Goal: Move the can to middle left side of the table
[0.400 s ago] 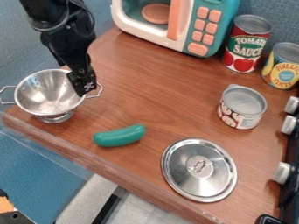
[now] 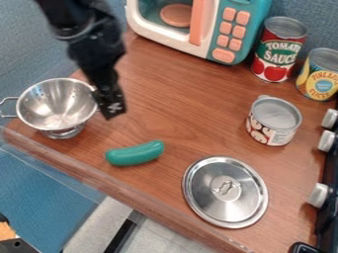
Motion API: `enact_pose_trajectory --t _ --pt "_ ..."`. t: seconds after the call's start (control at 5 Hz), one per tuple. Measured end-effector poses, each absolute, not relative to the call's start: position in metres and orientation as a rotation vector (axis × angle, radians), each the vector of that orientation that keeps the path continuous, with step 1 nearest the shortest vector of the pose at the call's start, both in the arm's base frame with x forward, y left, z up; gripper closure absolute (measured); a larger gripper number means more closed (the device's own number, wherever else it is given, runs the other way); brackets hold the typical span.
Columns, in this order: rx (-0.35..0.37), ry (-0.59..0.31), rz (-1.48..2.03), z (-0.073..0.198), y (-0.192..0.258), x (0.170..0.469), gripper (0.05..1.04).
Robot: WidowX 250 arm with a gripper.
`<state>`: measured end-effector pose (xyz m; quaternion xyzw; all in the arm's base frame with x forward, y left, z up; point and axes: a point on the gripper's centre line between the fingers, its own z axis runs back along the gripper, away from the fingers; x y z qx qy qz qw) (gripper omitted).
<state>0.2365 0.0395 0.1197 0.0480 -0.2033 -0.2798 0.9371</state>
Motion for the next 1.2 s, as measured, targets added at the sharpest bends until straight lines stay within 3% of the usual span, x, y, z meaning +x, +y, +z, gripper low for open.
enact_pose_trajectory --t 0.4,0.8,1.0,1.2 --pt "0.070 -0.450 -0.712 0.130 -0.003 0.241 0.083" --pt "0.038 -0.382 -1.081 0.123 -0.076 0.294 0.083" --pt "0.029 -0.377 -1.149 0.116 -0.098 0.321 0.083" --pt "-0.024 -0.411 -1.213 0.106 -0.119 0.346 0.083"
